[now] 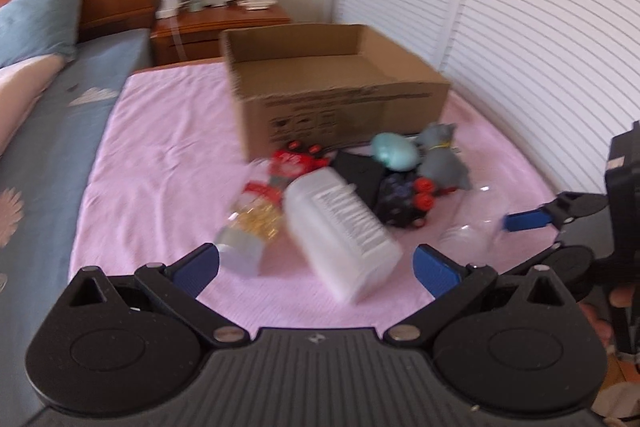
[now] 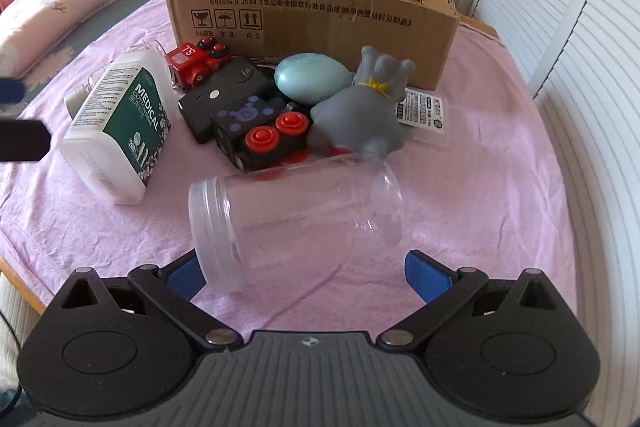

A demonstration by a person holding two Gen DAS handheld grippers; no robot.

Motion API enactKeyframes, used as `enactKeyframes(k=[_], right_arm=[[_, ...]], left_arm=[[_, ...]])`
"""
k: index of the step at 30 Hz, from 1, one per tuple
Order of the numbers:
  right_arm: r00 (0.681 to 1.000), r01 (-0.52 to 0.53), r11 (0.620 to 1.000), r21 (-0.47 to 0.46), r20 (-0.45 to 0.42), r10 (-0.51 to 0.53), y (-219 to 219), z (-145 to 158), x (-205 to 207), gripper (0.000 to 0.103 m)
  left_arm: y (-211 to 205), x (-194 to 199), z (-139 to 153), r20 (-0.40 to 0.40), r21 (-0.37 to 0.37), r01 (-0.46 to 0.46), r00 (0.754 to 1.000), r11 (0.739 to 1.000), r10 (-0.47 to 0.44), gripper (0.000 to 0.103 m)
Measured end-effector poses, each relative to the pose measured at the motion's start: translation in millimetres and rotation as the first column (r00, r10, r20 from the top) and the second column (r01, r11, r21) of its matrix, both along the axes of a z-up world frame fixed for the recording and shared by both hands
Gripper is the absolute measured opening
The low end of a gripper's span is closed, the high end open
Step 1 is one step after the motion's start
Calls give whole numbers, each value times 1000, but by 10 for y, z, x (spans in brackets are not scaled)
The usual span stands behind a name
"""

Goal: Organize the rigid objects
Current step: 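Move the right tool to the clear plastic jar while the left tool approaches the white bottle, then close the right gripper on the clear jar while the left gripper closes on the white bottle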

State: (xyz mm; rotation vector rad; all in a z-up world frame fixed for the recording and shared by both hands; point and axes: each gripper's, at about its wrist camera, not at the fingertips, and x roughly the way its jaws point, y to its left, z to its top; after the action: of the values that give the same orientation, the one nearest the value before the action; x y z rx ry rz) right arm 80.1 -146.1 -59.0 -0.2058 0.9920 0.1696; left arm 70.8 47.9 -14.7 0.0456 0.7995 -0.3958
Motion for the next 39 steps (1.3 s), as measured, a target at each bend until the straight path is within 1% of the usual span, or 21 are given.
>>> enactKeyframes(k=[2, 5, 7, 9, 11, 13, 14, 16, 20, 22, 24, 27, 30, 32, 35, 37, 39], right_arm=[[1000, 3, 1000, 27, -5, -3, -55, -9, 6, 103], [1000, -19, 999, 27, 9, 19, -67, -22, -19, 103], [999, -30, 999, 31, 20, 29, -87, -29, -29, 103], [999, -39, 999, 33, 28, 38, -95, -35, -44, 103], [998, -47, 998, 35, 33, 46, -104, -34, -56, 103], [998, -56, 998, 37, 38, 54, -115, -38, -67, 103], [998, -60, 997, 37, 39, 59, -118, -39, -69, 103], [997, -69, 997, 39, 43, 68, -132, -42, -74, 103], [995, -88, 995, 42, 52, 86, -150, -50, -84, 103], [994, -100, 994, 44, 59, 97, -159, -49, -99, 103], [992, -112, 993, 44, 64, 109, -160, -45, -118, 103], [990, -123, 991, 47, 73, 120, -171, -44, -139, 103], [989, -127, 991, 49, 83, 123, -179, -46, -158, 103], [988, -130, 990, 51, 89, 125, -197, -50, -179, 103], [987, -137, 989, 53, 98, 131, -218, -55, -198, 103], [986, -141, 989, 54, 101, 135, -224, -59, -200, 103], [985, -142, 988, 54, 104, 136, -226, -62, -202, 103]], left_arm=[[-68, 94, 37, 6, -8, 49, 999, 999, -49, 102], [-189, 271, 71, 12, -16, 129, 992, 991, -129, 102], [-254, 407, 54, 18, -15, 158, 987, 987, -158, 102], [-310, 549, 13, 0, -3, 162, 987, 987, -162, 102], [-348, 653, -42, -31, -17, 200, 979, 980, -200, 102], [-370, 702, -95, -79, -36, 226, 970, 974, -228, 102], [-374, 687, -105, -86, -40, 242, 966, 970, -244, 102], [-380, 623, -100, -87, -19, 282, 955, 959, -282, 102], [-360, 451, -88, -118, 2, 332, 937, 943, -330, 102], [-359, 348, -87, -115, 27, 346, 933, 938, -341, 102], [-366, 254, -115, -94, 57, 357, 932, 932, -351, 102], [-410, 137, -198, -52, 121, 357, 934, 926, -353, 102], [-456, 18, -345, -6, 193, 335, 940, 922, -340, 102], [-457, -48, -472, 17, 214, 309, 947, 927, -320, 102], [-413, -64, -631, 8, 184, 268, 962, 946, -274, 102], [-357, -69, -682, 9, 126, 232, 972, 965, -235, 103], [-322, -49, -706, -8, 87, 199, 980, 976, -199, 102]])
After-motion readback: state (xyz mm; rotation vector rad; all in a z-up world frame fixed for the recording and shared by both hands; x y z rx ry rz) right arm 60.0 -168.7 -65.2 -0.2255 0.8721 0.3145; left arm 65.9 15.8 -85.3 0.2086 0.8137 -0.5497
